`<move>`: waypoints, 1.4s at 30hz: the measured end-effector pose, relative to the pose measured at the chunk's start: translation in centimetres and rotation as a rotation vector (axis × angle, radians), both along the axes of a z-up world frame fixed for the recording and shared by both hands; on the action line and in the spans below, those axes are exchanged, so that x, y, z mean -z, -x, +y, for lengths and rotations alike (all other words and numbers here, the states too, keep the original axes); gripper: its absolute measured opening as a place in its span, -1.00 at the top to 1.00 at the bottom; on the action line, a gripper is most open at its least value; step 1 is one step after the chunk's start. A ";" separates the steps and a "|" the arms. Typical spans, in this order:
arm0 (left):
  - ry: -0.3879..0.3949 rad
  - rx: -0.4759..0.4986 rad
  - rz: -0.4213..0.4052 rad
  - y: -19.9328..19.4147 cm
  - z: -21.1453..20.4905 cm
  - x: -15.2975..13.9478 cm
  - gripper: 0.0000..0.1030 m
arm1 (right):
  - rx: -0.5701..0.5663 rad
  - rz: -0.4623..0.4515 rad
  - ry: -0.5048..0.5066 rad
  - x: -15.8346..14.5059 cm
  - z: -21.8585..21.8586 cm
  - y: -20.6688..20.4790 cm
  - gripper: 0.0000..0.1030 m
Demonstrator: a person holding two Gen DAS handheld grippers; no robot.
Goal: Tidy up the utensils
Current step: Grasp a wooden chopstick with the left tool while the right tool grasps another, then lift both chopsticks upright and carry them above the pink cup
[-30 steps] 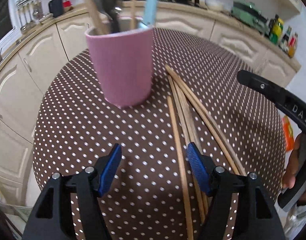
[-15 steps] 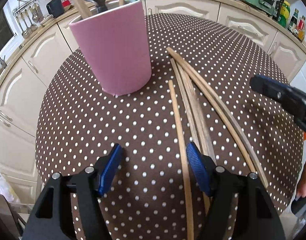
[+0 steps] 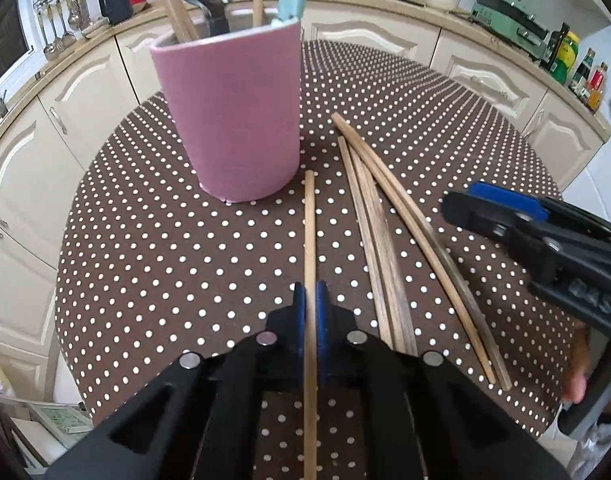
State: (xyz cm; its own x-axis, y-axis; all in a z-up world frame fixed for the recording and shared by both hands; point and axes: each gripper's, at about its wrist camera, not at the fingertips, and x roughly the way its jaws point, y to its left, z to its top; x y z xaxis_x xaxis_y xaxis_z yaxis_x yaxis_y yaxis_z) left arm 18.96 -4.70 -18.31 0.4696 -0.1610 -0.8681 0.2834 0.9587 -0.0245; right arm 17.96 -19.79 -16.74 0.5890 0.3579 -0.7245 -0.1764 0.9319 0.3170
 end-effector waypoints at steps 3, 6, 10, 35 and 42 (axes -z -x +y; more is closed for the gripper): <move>0.035 -0.014 -0.025 0.6 0.7 -0.9 0.89 | 0.005 0.011 0.025 0.1 0.5 -0.9 0.15; 0.080 -0.041 -0.039 1.4 2.0 -1.6 0.89 | -0.007 0.028 0.048 0.1 1.1 -1.7 0.16; 0.109 -0.066 -0.041 2.4 3.4 -1.7 0.89 | -0.021 0.058 0.092 0.6 1.9 -2.9 0.32; 0.179 -0.217 -0.093 1.6 9.6 -2.7 0.89 | -0.088 0.176 0.246 1.6 4.1 -9.0 0.89; 0.257 -0.189 -0.172 2.6 10.0 -4.9 0.89 | -0.050 0.075 0.135 -0.9 1.2 -6.9 0.89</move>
State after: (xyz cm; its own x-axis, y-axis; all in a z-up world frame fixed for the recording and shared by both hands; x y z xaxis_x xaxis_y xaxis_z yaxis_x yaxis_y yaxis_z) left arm 16.34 5.30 -13.45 0.6477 -0.2602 -0.7160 0.1225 0.9632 -0.2391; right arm 24.89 -18.58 -15.79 0.5148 0.2823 -0.8095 -0.2045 0.9574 0.2038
